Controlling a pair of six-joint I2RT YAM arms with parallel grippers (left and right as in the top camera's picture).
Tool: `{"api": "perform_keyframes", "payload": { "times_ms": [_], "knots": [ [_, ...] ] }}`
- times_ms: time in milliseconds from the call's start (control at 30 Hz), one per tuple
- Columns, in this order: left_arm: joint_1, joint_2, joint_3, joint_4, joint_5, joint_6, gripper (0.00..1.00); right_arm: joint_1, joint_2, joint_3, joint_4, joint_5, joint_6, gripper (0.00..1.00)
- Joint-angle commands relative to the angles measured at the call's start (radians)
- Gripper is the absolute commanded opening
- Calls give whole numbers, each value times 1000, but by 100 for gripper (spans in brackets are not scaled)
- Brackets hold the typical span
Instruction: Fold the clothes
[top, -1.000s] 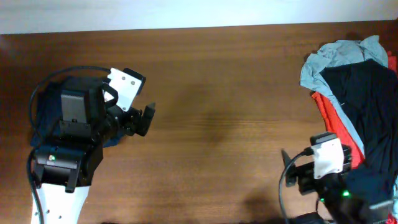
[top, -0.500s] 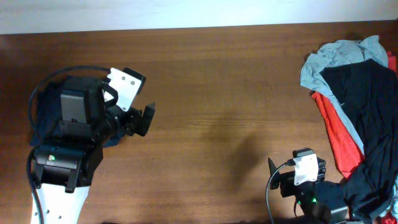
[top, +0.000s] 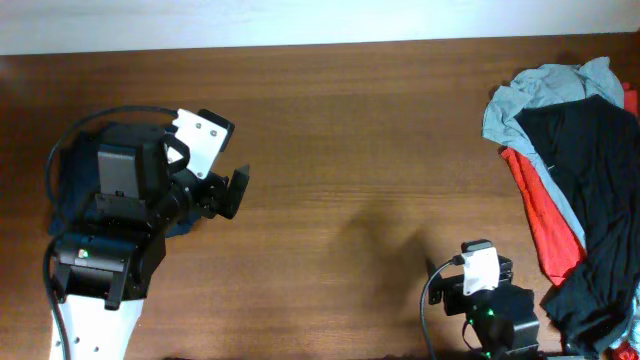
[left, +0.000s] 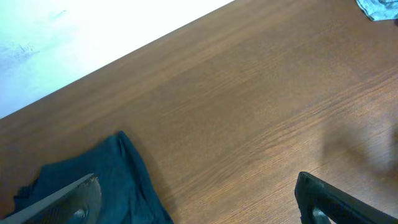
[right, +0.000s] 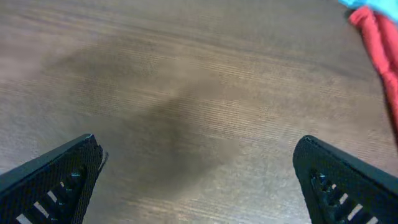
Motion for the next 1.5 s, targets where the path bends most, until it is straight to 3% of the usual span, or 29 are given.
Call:
{"api": "perform_keyframes", "payload": {
  "times_ms": [0, 933, 1067, 1267, 1467],
  "knots": [
    [-4, -5, 20, 1, -7, 19, 99, -8, -8, -11, 6, -6, 11, 98],
    [-4, -7, 12, 1, -8, 19, 99, -8, -8, -11, 6, -6, 11, 99],
    [-4, -51, -31, 8, -97, 19, 99, -8, -8, -11, 6, -6, 11, 98],
    [-4, -218, -191, 222, -247, 19, 99, -8, -8, -11, 6, -6, 11, 99],
    [-4, -491, -508, 527, -321, 19, 99, -8, -8, -11, 6, -6, 11, 99]
  ]
}}
